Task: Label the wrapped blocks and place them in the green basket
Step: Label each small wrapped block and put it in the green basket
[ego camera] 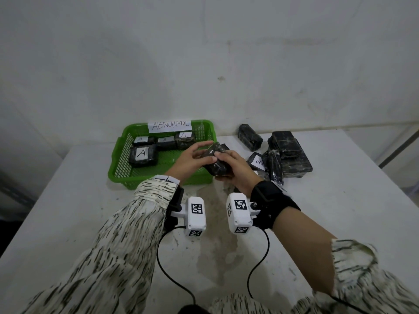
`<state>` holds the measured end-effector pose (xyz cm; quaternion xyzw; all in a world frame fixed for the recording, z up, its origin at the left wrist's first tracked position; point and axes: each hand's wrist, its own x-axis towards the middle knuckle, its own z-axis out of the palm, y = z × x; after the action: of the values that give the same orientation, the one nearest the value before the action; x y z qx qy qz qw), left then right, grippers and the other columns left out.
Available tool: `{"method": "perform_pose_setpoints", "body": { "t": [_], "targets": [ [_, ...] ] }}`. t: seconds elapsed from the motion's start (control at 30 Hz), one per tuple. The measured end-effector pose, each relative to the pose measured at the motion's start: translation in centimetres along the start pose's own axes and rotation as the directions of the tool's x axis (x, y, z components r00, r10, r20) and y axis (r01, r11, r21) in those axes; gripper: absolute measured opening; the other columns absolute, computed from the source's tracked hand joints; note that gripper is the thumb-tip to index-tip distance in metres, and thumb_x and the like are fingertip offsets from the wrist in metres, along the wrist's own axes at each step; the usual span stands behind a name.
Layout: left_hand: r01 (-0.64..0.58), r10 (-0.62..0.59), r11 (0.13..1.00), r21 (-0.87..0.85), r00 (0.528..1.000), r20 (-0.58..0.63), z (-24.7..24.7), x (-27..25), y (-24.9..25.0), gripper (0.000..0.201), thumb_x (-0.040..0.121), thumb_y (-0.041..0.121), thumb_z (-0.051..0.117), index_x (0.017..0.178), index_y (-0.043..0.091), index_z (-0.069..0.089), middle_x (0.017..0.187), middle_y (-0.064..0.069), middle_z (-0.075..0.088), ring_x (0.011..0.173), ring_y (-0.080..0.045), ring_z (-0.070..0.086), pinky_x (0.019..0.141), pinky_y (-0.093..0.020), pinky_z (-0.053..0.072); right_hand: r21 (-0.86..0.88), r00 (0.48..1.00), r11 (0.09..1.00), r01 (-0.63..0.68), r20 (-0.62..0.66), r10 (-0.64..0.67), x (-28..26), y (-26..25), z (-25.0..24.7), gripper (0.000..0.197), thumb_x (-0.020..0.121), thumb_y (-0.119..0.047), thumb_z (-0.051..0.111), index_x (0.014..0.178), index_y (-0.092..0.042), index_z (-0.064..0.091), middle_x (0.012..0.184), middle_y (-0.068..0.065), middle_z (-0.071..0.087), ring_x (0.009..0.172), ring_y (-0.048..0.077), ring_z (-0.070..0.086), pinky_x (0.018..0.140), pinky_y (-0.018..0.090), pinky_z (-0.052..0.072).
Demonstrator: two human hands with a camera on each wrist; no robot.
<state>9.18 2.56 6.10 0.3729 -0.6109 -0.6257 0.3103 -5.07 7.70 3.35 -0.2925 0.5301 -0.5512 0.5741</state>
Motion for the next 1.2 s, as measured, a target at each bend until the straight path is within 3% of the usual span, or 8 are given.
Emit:
{"method": "perform_pose_setpoints", "body": {
  "t": [0.1, 0.3, 0.5, 0.7, 0.83, 0.97, 1.1, 1.2],
  "targets": [
    [-0.008, 0.008, 1.0, 0.001, 1.0, 0.012, -0.1, -0.4, 0.1, 0.048, 0.086, 0.005, 0.06, 0.131, 0.018, 0.047, 0.12, -0.008, 0.056, 0.108, -0.015, 0.052, 0.069, -0.008, 0.047, 0.043, 1.0, 0.999, -0.022, -0.018, 0.023, 0.1, -0.2, 0.0, 0.036, 0.09, -0.043, 0.057, 0.115, -0.017, 0.058, 0.109, 0.008, 0.066, 0.098, 0.025, 0.063, 0.073, 0.034, 0.051],
    [0.047, -0.046, 0.991, -0.122, 0.999, 0.01, -0.6, -0.5, -0.1, 0.046, 0.084, 0.01, 0.063, 0.124, 0.028, 0.05, 0.125, -0.007, 0.056, 0.112, -0.023, 0.053, 0.091, -0.035, 0.042, 0.1, 0.948, 0.948, -0.303, 0.135, 0.289, 0.4, -1.0, -0.9, 0.073, 0.088, -0.074, 0.023, 0.12, -0.018, 0.059, 0.09, 0.009, 0.074, 0.063, 0.025, 0.072, 0.061, 0.031, 0.058],
    [0.09, -0.079, 0.955, -0.284, 0.996, 0.051, -0.1, 0.0, 0.2, 0.044, 0.087, 0.0, 0.056, 0.126, 0.019, 0.052, 0.123, -0.012, 0.057, 0.098, -0.026, 0.062, 0.07, -0.033, 0.059, 0.149, 0.914, 0.914, -0.377, 0.219, 0.341, -0.1, -1.5, -0.9, 0.051, 0.094, -0.055, 0.04, 0.099, -0.011, 0.064, 0.079, 0.013, 0.074, 0.049, 0.018, 0.068, 0.044, 0.021, 0.053],
    [-0.068, 0.08, 0.993, 0.097, 0.989, -0.125, -0.4, 0.5, 0.1, 0.045, 0.077, 0.007, 0.073, 0.119, 0.014, 0.058, 0.11, -0.004, 0.055, 0.096, -0.017, 0.058, 0.068, -0.019, 0.057, -0.047, 0.983, 0.982, -0.182, -0.011, 0.182, 0.9, -0.5, -1.3, 0.03, 0.1, -0.011, 0.037, 0.124, -0.015, 0.054, 0.092, 0.005, 0.061, 0.067, 0.014, 0.063, 0.054, 0.024, 0.05],
    [-0.098, 0.114, 0.978, 0.186, 0.991, -0.076, -0.4, 0.6, 0.0, 0.04, 0.084, 0.015, 0.065, 0.123, 0.015, 0.056, 0.118, -0.006, 0.052, 0.109, -0.022, 0.054, 0.08, -0.024, 0.053, -0.081, 0.983, 0.989, -0.122, 0.131, 0.132, 0.4, -0.8, -0.7, 0.014, 0.097, -0.033, 0.05, 0.108, -0.033, 0.057, 0.098, -0.005, 0.061, 0.084, 0.008, 0.057, 0.072, 0.029, 0.044],
    [-0.114, 0.121, 0.981, 0.158, 0.992, -0.034, -0.3, 0.5, 0.3, 0.032, 0.093, 0.014, 0.053, 0.125, 0.014, 0.055, 0.12, -0.007, 0.053, 0.107, -0.023, 0.055, 0.072, -0.019, 0.057, -0.083, 0.979, 0.991, -0.109, 0.162, 0.121, 0.2, -1.2, -0.5, 0.008, 0.095, -0.029, 0.055, 0.103, -0.029, 0.057, 0.094, -0.005, 0.064, 0.069, 0.0, 0.065, 0.059, 0.02, 0.05],
    [-0.108, 0.115, 0.974, 0.199, 0.993, -0.021, -0.3, 0.6, 0.2, 0.025, 0.095, 0.024, 0.049, 0.119, 0.028, 0.057, 0.128, -0.011, 0.051, 0.11, -0.026, 0.056, 0.066, -0.022, 0.056, -0.094, 0.984, 0.983, -0.157, 0.072, 0.164, 0.3, -1.1, 0.1, 0.035, 0.089, -0.047, 0.057, 0.116, -0.025, 0.06, 0.107, 0.001, 0.066, 0.092, 0.014, 0.062, 0.07, 0.028, 0.046],
    [-0.08, 0.092, 0.974, 0.214, 0.995, -0.048, 0.0, 0.6, -0.2, 0.023, 0.095, 0.027, 0.049, 0.118, 0.032, 0.054, 0.124, -0.005, 0.05, 0.112, -0.022, 0.052, 0.077, -0.033, 0.054, -0.048, 0.988, 0.987, -0.151, -0.002, 0.152, 0.6, -0.6, 0.5, 0.049, 0.085, -0.052, 0.06, 0.12, -0.017, 0.062, 0.104, 0.006, 0.067, 0.085, 0.019, 0.062, 0.067, 0.028, 0.044]
  ]
}}
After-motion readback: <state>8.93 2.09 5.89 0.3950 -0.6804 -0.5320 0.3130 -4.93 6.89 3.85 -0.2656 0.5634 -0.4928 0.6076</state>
